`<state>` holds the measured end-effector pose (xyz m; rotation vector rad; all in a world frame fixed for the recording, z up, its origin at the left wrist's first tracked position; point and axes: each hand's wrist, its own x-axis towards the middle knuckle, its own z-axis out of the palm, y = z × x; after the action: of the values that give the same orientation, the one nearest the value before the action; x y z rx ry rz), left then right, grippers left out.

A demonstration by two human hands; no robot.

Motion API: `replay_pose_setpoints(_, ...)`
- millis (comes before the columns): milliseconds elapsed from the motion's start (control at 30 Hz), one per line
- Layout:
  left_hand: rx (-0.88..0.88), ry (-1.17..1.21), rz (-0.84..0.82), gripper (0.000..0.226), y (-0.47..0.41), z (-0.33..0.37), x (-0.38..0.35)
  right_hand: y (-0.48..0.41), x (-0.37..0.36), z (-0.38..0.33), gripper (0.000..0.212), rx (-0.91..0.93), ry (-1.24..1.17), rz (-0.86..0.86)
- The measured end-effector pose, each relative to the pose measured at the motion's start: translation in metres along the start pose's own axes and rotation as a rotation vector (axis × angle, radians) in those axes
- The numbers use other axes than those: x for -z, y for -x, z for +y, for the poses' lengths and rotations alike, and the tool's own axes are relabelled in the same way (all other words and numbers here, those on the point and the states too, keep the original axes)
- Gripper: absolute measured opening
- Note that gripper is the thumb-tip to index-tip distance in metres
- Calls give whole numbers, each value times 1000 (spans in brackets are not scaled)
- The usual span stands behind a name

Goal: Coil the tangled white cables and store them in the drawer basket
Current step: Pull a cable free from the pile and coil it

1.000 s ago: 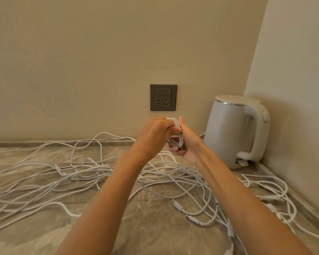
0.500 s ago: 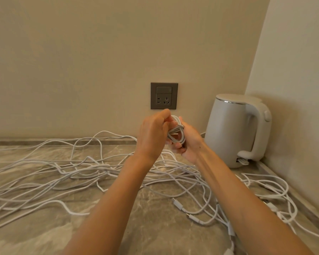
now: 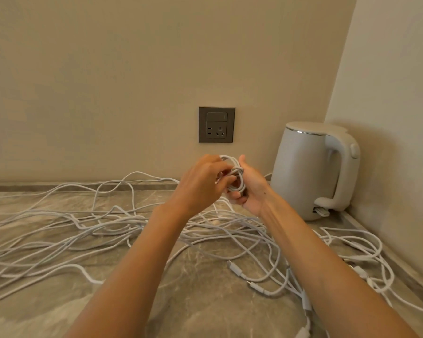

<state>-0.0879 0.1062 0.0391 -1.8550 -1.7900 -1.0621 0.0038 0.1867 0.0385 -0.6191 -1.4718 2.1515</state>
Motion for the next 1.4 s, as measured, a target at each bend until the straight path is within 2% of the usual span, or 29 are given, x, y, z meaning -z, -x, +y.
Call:
replay_pose_setpoints(167, -35, -135, 14, 7, 1, 5, -4, -3, 1, 1, 66, 20, 49, 42)
replay_pose_setpoints(400, -7, -193, 92, 9, 2, 10, -10, 0, -2, -1, 68, 106, 115, 72)
replay_pose_setpoints(633, 117, -19, 163, 11, -1, 17, -13, 0, -4, -2, 71, 200, 170, 148)
replay_pose_setpoints(733, 71, -126, 141, 7, 3, 16, -17, 0, -4, -1, 69, 180, 150, 128)
replay_pose_setpoints(933, 120, -112, 51, 12, 3, 11, -18, -3, -3, 3, 73, 132, 109, 128)
replay_pose_setpoints(1133, 59, -211, 222, 15, 4, 13, -22, -3, -4, 6, 70, 136, 72, 138)
replay_pose_setpoints(1233, 107, -103, 282, 9, 6, 18, -25, -3, -4, 6, 71, 145, 85, 153)
replay_pose_setpoints(1333, 248, 60, 255, 12, 4, 23, -25, -4, -2, 7, 72, 154, 109, 168)
replay_pose_setpoints(1400, 281, 87, 243, 13, 4, 25, -24, -4, -1, 9, 77, 163, 126, 169)
